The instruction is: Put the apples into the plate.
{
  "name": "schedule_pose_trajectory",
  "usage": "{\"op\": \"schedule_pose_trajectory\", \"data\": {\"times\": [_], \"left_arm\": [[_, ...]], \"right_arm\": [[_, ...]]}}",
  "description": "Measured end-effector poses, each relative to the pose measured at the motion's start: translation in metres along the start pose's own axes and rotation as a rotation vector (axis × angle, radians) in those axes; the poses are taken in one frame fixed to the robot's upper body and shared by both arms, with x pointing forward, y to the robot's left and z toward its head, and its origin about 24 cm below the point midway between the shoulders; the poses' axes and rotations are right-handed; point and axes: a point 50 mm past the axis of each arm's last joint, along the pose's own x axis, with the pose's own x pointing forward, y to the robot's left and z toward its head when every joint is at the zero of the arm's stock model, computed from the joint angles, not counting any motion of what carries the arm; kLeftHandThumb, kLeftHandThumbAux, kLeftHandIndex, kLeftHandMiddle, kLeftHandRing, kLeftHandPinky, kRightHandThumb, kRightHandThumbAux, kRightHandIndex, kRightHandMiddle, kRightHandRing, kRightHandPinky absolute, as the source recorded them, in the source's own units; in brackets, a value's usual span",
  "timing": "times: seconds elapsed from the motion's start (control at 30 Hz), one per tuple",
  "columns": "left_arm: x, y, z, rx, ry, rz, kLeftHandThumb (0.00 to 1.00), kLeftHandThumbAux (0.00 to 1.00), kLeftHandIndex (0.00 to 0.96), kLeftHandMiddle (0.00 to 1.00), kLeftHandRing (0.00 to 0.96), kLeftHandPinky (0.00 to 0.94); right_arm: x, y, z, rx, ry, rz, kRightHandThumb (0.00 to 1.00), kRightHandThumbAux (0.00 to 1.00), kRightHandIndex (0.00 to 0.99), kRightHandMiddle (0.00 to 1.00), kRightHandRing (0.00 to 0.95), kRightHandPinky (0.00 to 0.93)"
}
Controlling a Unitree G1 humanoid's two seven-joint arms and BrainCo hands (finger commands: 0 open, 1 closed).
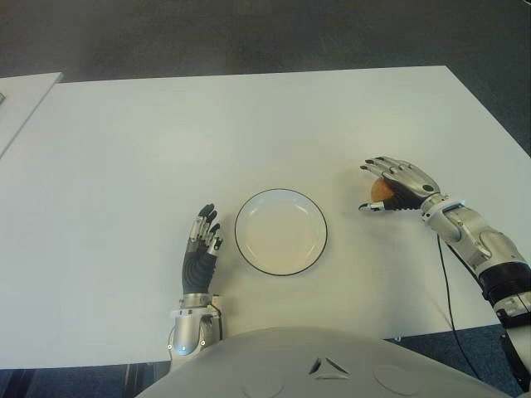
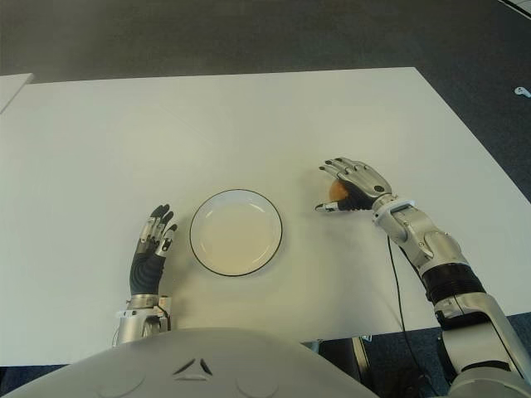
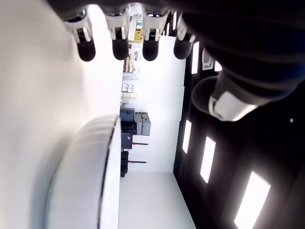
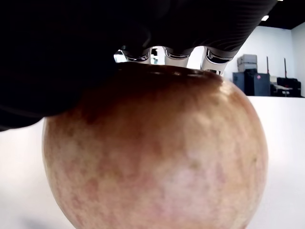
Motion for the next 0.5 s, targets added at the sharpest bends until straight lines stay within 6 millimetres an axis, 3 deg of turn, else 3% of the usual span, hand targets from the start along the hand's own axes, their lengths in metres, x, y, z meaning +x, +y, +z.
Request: {"op": "schedule_pose_trajectory", "data": {"times": [0.5], "left_arm": [[-0.0026, 0.0015, 0.0015, -0.004, 0.001, 0.0, 0.131, 0.493, 0.082, 0.024, 0.0, 0.0]], "right_arm": [[0.0095, 0.0054, 0.0023, 0.017, -0.005, -0.027, 0.194, 0.316, 0.0, 0.0, 0.0, 0.0]]}}
